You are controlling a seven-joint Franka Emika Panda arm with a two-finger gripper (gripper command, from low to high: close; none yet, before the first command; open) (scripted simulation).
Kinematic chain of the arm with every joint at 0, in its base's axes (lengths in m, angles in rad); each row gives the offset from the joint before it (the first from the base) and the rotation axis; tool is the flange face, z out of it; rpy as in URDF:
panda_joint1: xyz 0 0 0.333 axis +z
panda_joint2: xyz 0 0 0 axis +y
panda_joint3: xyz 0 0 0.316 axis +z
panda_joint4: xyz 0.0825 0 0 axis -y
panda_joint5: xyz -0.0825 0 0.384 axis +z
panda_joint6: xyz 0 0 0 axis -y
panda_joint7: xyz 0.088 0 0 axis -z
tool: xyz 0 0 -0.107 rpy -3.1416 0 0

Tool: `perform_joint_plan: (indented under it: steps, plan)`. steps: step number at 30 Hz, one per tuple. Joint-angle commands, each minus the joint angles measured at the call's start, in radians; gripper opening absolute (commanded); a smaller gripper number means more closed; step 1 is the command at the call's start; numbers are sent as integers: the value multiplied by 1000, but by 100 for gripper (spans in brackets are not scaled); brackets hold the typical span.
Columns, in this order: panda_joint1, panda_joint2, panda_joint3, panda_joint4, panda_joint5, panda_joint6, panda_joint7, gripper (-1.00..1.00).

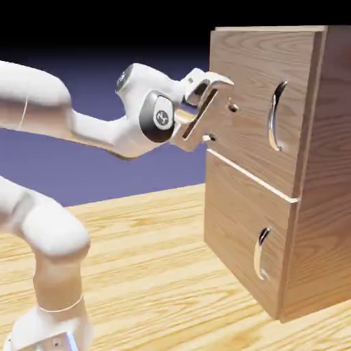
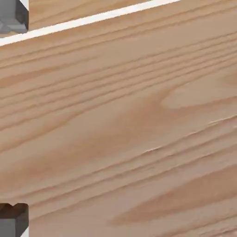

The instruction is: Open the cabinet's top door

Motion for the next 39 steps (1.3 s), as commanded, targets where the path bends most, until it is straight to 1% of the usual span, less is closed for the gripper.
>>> perform_joint_plan:
  steps: [1, 30, 32, 37, 38, 39]
  plan:
    - [16, -13, -19, 6, -44, -3, -33, 0]
    - [490, -386, -577, 191, -1305, -99, -996, 0]
    - [498, -393, -586, 194, -1327, -101, -1013, 0]
    - [678, -362, -658, 311, -1400, -158, -987, 0]
    - [678, -362, -658, 311, -1400, -158, -987, -100]
    - [678, -362, -658, 311, -1400, -158, -987, -100]
